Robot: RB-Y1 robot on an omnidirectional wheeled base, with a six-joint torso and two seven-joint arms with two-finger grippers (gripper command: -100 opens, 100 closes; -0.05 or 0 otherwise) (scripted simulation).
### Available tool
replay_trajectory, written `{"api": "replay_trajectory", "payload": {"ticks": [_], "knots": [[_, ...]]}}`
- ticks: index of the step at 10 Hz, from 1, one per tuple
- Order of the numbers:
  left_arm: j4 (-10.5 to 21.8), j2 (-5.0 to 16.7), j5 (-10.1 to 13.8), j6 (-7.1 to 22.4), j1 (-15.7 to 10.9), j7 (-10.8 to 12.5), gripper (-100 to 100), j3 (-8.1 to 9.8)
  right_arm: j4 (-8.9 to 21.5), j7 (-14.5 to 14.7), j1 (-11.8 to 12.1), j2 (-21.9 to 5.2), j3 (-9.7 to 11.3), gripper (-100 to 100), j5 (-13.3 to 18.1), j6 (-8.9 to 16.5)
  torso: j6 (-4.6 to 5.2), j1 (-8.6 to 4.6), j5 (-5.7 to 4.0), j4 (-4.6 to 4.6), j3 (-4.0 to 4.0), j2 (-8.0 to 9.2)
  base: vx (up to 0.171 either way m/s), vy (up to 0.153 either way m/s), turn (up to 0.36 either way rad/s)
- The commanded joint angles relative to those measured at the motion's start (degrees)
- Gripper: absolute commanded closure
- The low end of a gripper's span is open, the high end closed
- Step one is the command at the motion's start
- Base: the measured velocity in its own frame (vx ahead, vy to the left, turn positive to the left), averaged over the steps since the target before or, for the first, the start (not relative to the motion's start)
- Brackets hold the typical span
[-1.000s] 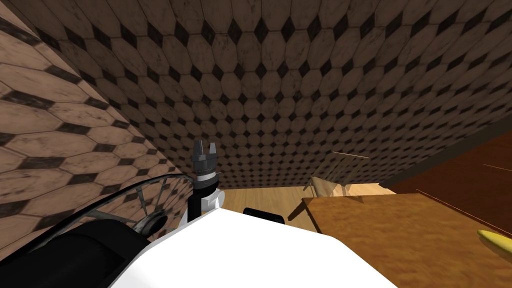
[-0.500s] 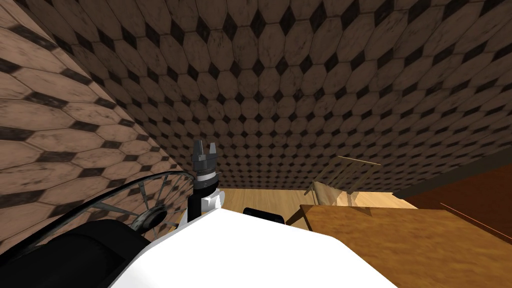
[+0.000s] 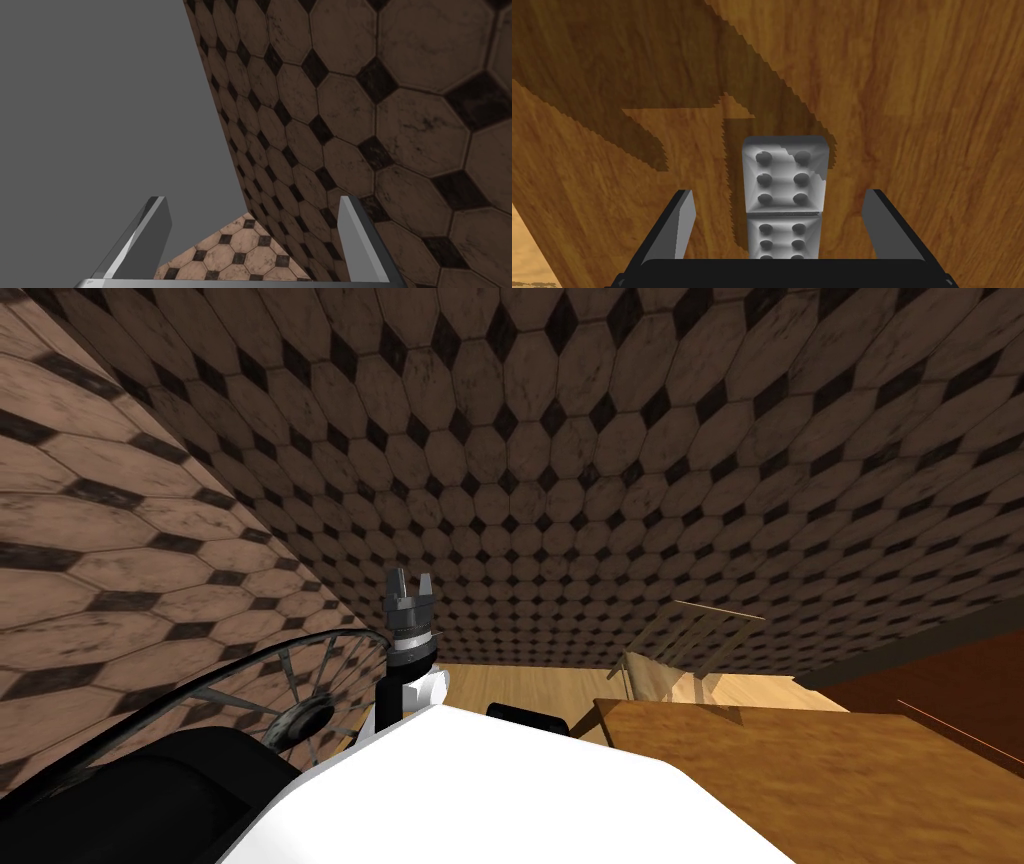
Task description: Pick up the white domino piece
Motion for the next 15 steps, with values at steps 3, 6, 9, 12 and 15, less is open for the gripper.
{"api": "replay_trajectory", "payload": {"ticks": [3,6,9,12,15], "knots": [[0.00,0.00,0.00,0.00,0.00,0.00,0,0.00,1.20,0.90,-0.83,2.75,-1.08,-100,0.94,1.34,0.00,0.01,0.00,0.01,0.02,0.04,-0.007,-0.029,-0.008],[0.00,0.00,0.00,0.00,0.00,0.00,0,0.00,1.59,1.37,-1.11,4.07,-1.71,-100,1.41,2.07,-0.02,-0.05,-0.08,0.08,0.09,0.12,-0.018,-0.025,0.033],[0.00,0.00,0.00,0.00,0.00,0.00,0,0.00,1.55,1.47,-1.11,4.14,-1.79,100,1.43,2.19,-0.01,-0.13,-0.13,0.09,0.11,0.14,0.000,0.000,0.000],[0.00,0.00,0.00,0.00,0.00,0.00,0,0.00,1.55,1.48,-1.11,4.13,-1.78,0,1.43,2.20,0.00,-0.14,-0.13,0.09,0.12,0.15,0.000,0.000,0.000],[0.00,0.00,0.00,0.00,0.00,0.00,0,0.00,-0.01,0.00,0.00,0.00,-0.01,100,0.00,0.01,0.04,-0.02,-0.08,0.06,0.07,0.08,0.021,0.034,-0.027]]}}
